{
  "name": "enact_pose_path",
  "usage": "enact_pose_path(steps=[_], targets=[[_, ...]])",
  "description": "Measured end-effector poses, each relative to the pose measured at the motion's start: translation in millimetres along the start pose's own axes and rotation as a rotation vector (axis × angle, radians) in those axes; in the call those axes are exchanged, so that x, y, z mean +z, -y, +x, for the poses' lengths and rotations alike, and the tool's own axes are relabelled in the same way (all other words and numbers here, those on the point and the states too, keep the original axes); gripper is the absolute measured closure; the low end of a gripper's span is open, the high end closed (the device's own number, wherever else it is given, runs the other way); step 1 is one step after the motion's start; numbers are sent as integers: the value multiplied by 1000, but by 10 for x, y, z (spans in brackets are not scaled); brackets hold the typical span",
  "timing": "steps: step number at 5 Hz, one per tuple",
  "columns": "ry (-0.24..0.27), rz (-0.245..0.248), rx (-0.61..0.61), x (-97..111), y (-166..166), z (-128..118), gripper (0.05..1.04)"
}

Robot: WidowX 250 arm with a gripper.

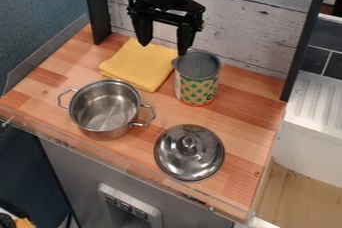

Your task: Put the silver pot lid on the silver pot

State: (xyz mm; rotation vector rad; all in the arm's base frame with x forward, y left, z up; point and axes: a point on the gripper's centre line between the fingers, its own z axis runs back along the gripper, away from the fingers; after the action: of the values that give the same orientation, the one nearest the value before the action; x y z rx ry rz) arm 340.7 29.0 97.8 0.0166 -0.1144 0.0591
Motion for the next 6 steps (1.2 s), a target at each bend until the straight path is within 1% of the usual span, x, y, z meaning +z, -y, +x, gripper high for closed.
enact_pose_path(steps=[1, 2, 3, 4, 5, 6], targets=[[-40, -3, 4, -115, 2, -57, 83], [-62, -20, -41, -118, 189, -324, 83], [-27, -13, -117, -12, 433, -551, 83], [-13, -30, -149, -63, 596, -759, 83], [-39, -75, -162, -352, 715, -865, 83], [-59, -91, -186, -607, 829, -874, 83]])
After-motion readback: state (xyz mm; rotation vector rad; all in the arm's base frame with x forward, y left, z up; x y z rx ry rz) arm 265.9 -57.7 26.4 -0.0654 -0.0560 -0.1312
